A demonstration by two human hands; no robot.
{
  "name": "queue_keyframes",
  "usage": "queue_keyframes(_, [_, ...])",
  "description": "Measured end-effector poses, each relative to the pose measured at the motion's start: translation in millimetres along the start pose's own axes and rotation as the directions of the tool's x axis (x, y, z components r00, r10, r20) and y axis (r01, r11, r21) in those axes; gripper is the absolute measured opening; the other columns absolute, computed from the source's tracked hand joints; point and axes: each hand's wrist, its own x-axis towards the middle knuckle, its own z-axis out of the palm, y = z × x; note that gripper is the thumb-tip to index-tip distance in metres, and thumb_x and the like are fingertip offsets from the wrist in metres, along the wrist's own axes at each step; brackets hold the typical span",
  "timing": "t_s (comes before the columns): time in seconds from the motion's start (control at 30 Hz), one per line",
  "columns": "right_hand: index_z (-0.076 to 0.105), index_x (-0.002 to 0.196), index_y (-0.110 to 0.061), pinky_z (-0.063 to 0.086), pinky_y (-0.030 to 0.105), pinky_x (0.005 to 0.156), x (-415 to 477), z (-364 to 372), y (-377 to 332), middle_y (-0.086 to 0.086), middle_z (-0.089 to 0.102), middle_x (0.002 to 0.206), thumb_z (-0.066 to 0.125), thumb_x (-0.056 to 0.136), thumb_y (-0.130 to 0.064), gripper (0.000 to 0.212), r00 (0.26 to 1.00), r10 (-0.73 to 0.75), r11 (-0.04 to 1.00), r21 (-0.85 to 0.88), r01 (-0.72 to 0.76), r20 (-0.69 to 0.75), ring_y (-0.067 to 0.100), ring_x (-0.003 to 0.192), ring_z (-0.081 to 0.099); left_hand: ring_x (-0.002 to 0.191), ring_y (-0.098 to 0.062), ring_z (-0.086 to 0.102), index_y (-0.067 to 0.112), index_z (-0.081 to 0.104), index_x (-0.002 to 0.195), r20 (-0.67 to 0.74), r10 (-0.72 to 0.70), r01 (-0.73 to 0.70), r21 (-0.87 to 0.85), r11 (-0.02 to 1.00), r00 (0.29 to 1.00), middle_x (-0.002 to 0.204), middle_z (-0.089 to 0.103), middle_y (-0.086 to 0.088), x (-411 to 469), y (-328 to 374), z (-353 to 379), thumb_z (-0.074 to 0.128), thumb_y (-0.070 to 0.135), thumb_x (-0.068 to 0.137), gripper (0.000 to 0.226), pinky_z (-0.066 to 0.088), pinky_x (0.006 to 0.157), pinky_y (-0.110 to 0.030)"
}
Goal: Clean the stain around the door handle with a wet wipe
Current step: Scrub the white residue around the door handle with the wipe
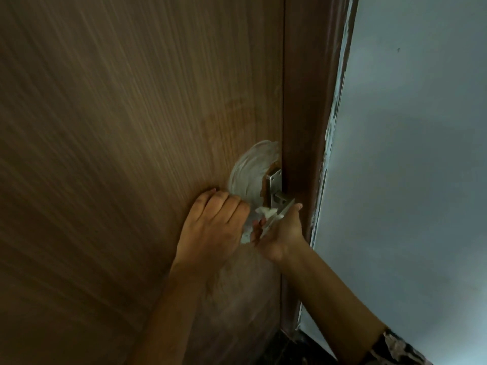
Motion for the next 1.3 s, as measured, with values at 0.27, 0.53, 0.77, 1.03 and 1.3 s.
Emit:
queue_keyframes(0.27, [0.05, 0.122, -0.014, 0.044, 0.031, 0.074, 12.5, 10.2, 14.8, 0.004, 0.054, 0.087, 0.02, 0.093, -0.064, 0.065, 0.987, -0.114, 0.988, -0.119, 0.101, -0.109, 0.018, 0.08, 0.054, 0.098, -0.021, 0.048, 0.015, 0.058, 0.1, -0.018, 0.006, -0.007, -0.029, 1.0, 1.0, 0.094, 0.068, -0.004, 0.4, 0.9, 2.6, 0.044, 0.02, 0.09, 0.018, 0.035, 0.096, -0.038])
queue_keyframes(0.53, [0.024, 0.147, -0.027, 0.034, 0.054, 0.109, 32.8, 23.3, 2.0, 0.012, 0.033, 0.151, 0.029, 0.061, -0.093, 0.109, 0.928, -0.25, 0.963, -0.168, 0.209, -0.276, 0.036, 0.132, 0.041, 0.098, -0.02, 0.049, 0.015, 0.059, 0.101, -0.013, -0.004, 0.003, -0.042, 0.999, 1.0, 0.095, 0.069, -0.004, 0.1, 1.3, 1.1, 0.043, 0.019, 0.09, 0.019, 0.035, 0.096, -0.037])
queue_keyframes(0.77, [0.001, 0.151, -0.014, 0.019, 0.044, 0.115, 24.1, 23.3, 9.5, 0.009, 0.005, 0.16, 0.026, 0.099, -0.048, 0.067, 0.765, -0.61, 0.709, -0.573, 0.411, -0.207, 0.029, 0.145, 0.016, 0.098, -0.021, 0.049, 0.015, 0.057, 0.102, -0.016, 0.008, -0.008, -0.029, 1.0, 1.0, 0.094, 0.068, -0.004, 0.2, 1.2, 1.4, 0.044, 0.02, 0.089, 0.018, 0.035, 0.095, -0.038])
queue_keyframes(1.03, [-0.005, 0.151, -0.015, 0.02, 0.044, 0.117, 12.4, 20.0, 45.1, 0.008, 0.003, 0.16, 0.03, 0.099, -0.046, 0.069, 0.791, -0.595, 0.696, -0.585, 0.417, -0.145, 0.028, 0.144, 0.018, 0.098, -0.021, 0.048, 0.015, 0.058, 0.101, -0.026, 0.021, -0.021, -0.003, 1.0, 0.999, 0.094, 0.068, -0.004, -0.1, 0.6, -0.5, 0.044, 0.022, 0.091, 0.019, 0.035, 0.093, -0.038])
queue_keyframes(1.3, [0.052, 0.123, -0.009, 0.043, 0.048, 0.098, 43.2, -9.2, -8.4, 0.013, 0.055, 0.122, 0.031, 0.099, -0.042, 0.046, 0.624, -0.773, 0.104, -0.947, 0.305, 0.116, 0.031, 0.115, 0.053, 0.097, -0.019, 0.049, 0.016, 0.061, 0.098, -0.02, 0.0, -0.001, -0.023, 1.0, 1.0, 0.093, 0.067, -0.001, -0.8, 2.7, 1.5, 0.046, 0.019, 0.09, 0.017, 0.036, 0.096, -0.037])
